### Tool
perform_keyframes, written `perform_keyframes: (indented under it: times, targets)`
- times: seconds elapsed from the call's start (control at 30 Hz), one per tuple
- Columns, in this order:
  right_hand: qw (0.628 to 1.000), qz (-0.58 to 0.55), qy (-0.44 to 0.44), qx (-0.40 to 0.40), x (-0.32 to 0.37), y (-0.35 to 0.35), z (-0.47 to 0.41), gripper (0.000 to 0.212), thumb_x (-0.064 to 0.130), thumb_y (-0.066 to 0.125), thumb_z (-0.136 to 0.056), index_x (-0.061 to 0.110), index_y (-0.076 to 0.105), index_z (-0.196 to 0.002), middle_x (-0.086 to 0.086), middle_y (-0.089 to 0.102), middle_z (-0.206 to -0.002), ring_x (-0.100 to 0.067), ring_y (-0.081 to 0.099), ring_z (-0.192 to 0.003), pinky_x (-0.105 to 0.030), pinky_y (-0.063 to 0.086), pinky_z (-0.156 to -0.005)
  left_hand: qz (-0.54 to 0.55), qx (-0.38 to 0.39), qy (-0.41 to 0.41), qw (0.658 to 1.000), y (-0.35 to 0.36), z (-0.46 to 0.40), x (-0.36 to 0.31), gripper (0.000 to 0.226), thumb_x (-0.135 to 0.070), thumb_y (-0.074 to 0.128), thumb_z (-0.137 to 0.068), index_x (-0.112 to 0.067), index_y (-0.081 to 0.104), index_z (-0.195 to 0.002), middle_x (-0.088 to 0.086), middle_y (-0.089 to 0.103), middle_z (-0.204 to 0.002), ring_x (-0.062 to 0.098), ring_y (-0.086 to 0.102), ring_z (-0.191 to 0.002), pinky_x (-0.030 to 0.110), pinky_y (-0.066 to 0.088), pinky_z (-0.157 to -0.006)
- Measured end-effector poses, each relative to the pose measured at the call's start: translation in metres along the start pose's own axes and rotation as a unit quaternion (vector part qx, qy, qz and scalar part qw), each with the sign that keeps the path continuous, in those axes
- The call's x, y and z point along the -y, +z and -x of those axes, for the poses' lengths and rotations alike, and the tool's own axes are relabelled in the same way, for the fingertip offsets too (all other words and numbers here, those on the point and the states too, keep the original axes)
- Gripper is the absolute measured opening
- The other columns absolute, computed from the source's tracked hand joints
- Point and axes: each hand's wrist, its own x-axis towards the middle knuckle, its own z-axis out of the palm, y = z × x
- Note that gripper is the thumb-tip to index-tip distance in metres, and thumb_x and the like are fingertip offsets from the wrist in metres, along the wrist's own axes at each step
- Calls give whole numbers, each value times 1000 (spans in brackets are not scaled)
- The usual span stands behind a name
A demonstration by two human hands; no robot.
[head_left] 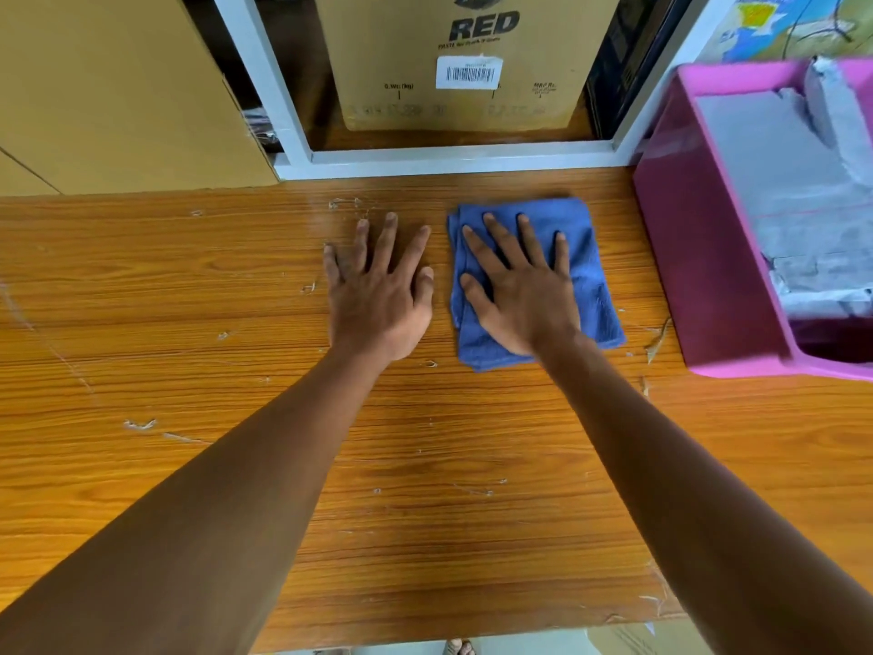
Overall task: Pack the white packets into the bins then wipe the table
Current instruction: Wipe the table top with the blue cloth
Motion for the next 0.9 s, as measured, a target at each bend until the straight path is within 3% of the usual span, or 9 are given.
perform_keyframes:
  times: [0.1,0.33,0.57,0.8,0.9]
  targets:
    - [1000,3,2,16,1,1,10,69,68,14,-103,43,5,-167,13,2,-176,-25,-4,-163,-66,-2,-126,2,2,-2,1000,-1,0,-2,60,-59,12,-108,-48,6,-166,-4,1,-178,30,-3,-164,67,3,-127]
    - [999,-19,46,16,-19,-11,-66,70,68,10,-101,43,4,-166,10,5,-176,-26,-4,-163,-69,-2,-124,11,4,-3,1000,1,-1,0,60,-58,10,-108,-48,5,-166,-5,-3,-178,28,-8,-164,67,1,-127]
    - [998,-12,69,9,1,-3,14,70,68,10,-103,42,2,-167,10,2,-176,-28,-3,-163,-68,-2,-125,11,0,-3,1000,1,0,0,59,-59,14,-109,-48,8,-166,-4,0,-178,30,-4,-164,67,3,-127]
    - [995,-17,93,22,-27,-11,-62,71,70,9,-100,45,1,-166,11,-2,-176,-28,-7,-163,-69,-4,-124,17,2,0,1000,2,0,0,59,-58,12,-109,-47,6,-166,-5,-3,-178,28,-9,-164,67,0,-127]
    - [995,-27,95,18,-14,-10,-39,71,68,9,-102,42,0,-167,10,-2,-177,-29,-7,-162,-69,-4,-124,15,6,0,1000,0,0,2,59,-58,13,-109,-47,5,-166,-4,-3,-178,29,-8,-164,68,2,-127]
